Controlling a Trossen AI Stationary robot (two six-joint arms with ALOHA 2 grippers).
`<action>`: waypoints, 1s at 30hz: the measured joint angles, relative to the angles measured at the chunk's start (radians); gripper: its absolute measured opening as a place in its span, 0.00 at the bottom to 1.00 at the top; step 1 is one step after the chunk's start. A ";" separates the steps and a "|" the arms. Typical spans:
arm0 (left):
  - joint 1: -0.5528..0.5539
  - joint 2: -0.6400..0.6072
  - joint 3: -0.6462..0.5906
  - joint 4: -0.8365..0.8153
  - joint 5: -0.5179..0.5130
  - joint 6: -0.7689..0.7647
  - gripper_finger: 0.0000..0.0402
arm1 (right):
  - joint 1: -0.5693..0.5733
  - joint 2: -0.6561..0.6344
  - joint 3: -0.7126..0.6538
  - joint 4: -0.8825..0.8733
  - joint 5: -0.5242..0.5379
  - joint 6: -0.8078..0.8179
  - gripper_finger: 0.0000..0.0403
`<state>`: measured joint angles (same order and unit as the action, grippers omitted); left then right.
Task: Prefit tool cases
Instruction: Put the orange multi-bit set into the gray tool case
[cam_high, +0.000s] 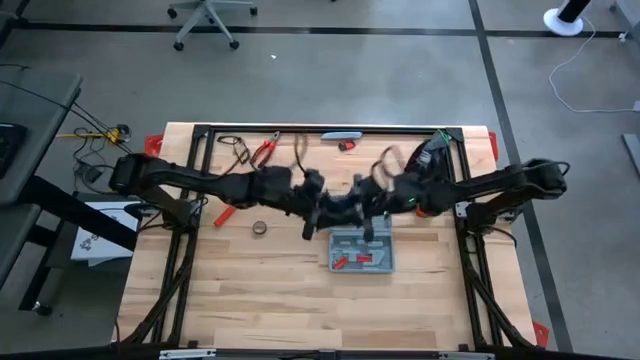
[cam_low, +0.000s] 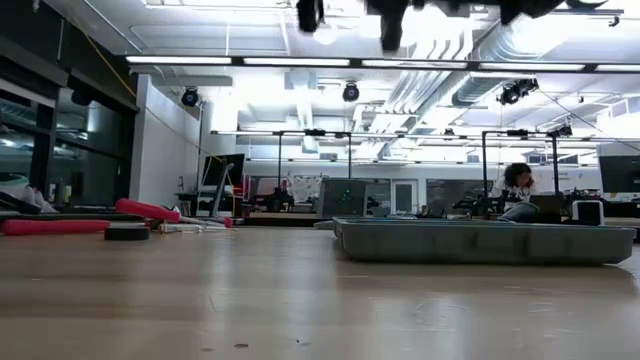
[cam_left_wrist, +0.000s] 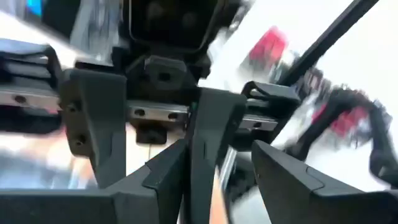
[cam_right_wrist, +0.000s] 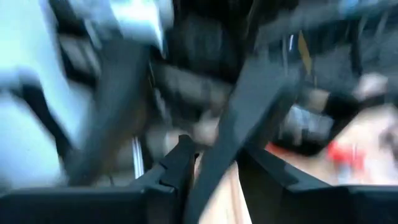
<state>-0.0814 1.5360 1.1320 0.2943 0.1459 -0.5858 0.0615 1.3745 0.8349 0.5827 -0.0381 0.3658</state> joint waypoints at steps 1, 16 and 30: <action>0.000 -0.010 0.001 0.031 -0.013 0.014 0.43 | -0.005 -0.024 0.002 0.016 0.032 0.032 0.27; 0.006 0.073 0.083 0.272 -0.199 0.196 0.43 | -0.009 0.004 -0.004 0.087 0.218 -0.055 0.27; -0.016 0.076 0.084 0.276 -0.284 0.178 0.43 | 0.000 0.010 -0.015 0.139 0.236 -0.021 0.27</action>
<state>-0.0975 1.6115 1.2156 0.5700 -0.1379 -0.4081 0.0614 1.3849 0.8196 0.7213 0.1976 0.3450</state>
